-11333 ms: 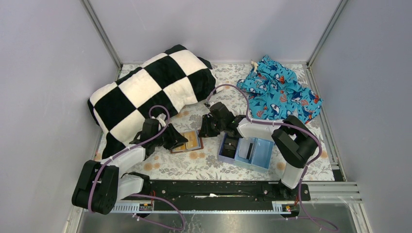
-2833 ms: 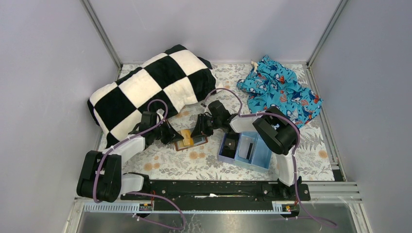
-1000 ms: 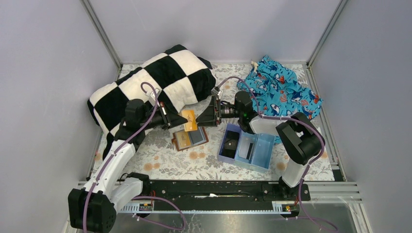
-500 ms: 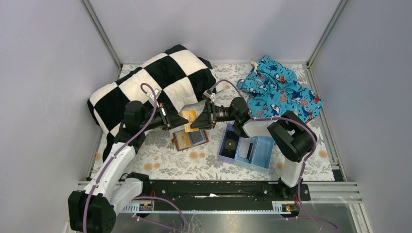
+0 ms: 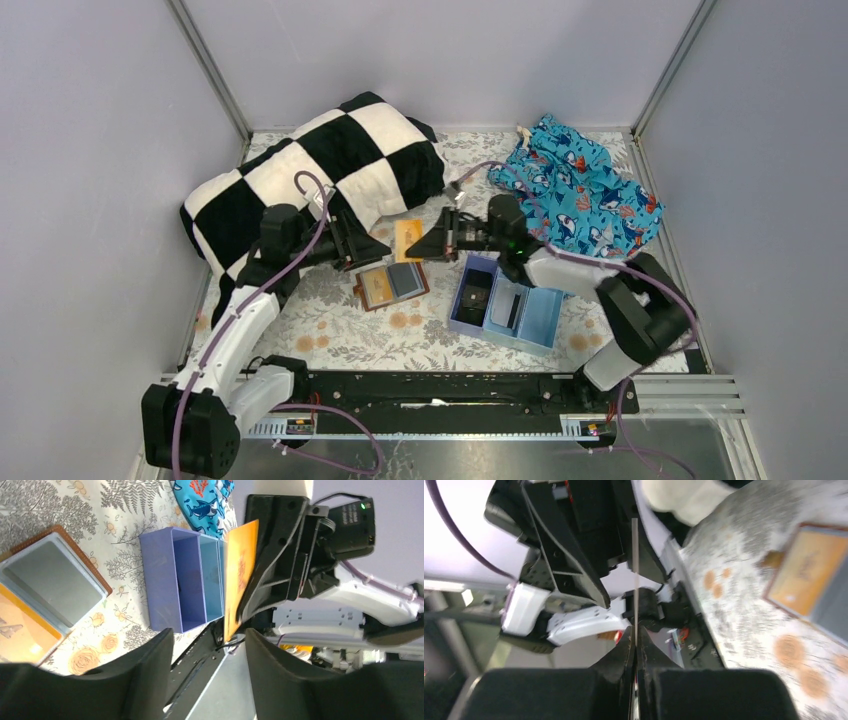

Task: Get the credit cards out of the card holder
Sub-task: Place the credit card in the storage box.

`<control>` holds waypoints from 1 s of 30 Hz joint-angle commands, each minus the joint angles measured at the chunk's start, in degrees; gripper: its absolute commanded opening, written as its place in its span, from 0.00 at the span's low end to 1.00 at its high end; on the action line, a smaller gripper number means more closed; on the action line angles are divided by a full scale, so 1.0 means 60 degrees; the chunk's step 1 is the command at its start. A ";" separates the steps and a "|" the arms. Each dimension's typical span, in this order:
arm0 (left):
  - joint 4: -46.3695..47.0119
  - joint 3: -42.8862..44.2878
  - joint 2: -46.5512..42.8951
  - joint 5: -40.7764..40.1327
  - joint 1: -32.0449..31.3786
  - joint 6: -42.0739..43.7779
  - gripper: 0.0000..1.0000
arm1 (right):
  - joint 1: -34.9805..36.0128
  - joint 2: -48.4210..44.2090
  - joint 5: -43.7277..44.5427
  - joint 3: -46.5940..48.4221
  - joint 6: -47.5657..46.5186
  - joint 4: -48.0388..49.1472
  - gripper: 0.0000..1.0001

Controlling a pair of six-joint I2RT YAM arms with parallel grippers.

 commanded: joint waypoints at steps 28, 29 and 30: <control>-0.0520 0.1108 0.1070 -0.0221 0.0092 0.1504 0.68 | -0.3535 -0.7724 0.7375 -0.1506 -0.5245 -1.5877 0.00; -0.0458 0.1084 0.1082 -0.0192 0.0092 0.1475 0.68 | -0.3535 -0.7702 0.7404 -0.1508 -0.5246 -1.5902 0.00; -0.0447 0.1059 0.1092 -0.0176 0.0092 0.1470 0.68 | -0.3535 -0.7690 0.7427 -0.1497 -0.5237 -1.5929 0.00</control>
